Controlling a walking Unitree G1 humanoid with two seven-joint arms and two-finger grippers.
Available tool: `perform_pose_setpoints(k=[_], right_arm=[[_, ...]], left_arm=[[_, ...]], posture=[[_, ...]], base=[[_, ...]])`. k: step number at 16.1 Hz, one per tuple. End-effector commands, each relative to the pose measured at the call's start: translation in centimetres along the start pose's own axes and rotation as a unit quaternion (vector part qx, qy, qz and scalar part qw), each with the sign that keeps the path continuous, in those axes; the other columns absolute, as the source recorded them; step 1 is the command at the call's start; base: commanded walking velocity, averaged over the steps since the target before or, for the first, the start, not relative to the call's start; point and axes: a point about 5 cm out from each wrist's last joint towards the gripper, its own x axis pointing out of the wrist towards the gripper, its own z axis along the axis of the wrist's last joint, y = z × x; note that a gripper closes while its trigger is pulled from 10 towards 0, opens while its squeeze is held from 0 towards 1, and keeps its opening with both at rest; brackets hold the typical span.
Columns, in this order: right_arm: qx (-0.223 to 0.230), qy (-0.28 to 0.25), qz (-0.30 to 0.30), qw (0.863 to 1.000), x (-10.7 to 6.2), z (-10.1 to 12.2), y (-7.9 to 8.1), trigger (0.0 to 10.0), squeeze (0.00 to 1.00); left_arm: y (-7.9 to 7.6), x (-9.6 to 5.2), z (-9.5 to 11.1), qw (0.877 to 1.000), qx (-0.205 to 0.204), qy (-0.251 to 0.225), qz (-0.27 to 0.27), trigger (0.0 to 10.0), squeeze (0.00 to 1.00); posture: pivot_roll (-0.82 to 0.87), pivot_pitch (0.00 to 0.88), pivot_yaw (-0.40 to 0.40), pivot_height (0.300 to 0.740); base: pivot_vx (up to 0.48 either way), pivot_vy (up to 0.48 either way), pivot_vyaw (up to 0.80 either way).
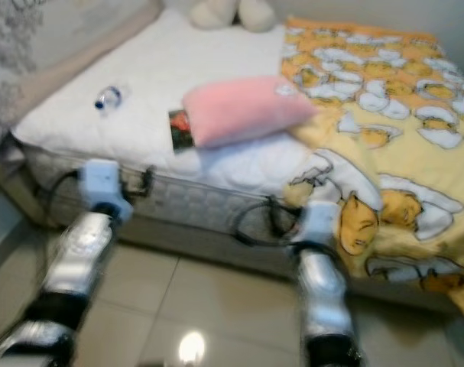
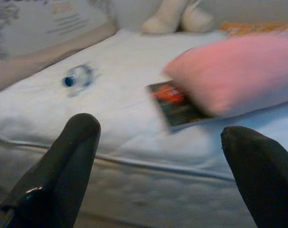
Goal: Clean up the room
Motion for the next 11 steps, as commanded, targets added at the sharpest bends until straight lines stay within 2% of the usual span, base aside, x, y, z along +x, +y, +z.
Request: perform_pose_setpoints(k=[1, 3, 5, 8, 11], right_arm=[[-0.017, -0.006, -0.022, 1.000, -0.5, 0.3, -1.4, 10.0, 0.00], [-0.020, -0.026, -0.053, 0.998, -0.9, 0.5, -2.1, 10.0, 0.00], [-0.056, -0.049, -0.095, 0.993, -1.6, 1.5, -3.0, 10.0, 0.00], [-0.069, -0.035, -0.071, 0.995, -1.6, 1.3, -2.6, 10.0, 0.00], [-0.076, -0.026, -0.051, 0.995, -0.9, 1.3, -2.5, 10.0, 0.00]], left_arm=[[-1.6, 0.4, 0.4, 1.000, -0.012, -0.008, -0.026, 10.0, 0.00], [-1.9, 0.4, 0.4, 0.999, -0.031, -0.012, -0.035, 10.0, 0.00], [-1.3, 0.2, 0.2, 0.997, -0.072, -0.018, -0.030, 10.0, 0.00], [-1.1, 0.1, 0.0, 0.996, -0.080, -0.018, -0.021, 10.0, 0.00], [-1.8, 0.0, 0.2, 0.996, -0.072, -0.028, -0.035, 10.0, 0.00]], posture=[[0.00, 0.000, 0.029, 0.740], [-0.01, 0.000, 0.032, 0.740], [-0.01, 0.000, 0.016, 0.740], [-0.02, 0.000, -0.021, 0.740], [0.01, 0.000, -0.040, 0.740]], base=[[0.405, 0.255, 0.00], [0.369, 0.306, 0.00], [0.358, 0.319, 0.00], [0.344, 0.335, 0.00], [0.347, 0.330, 0.00]])
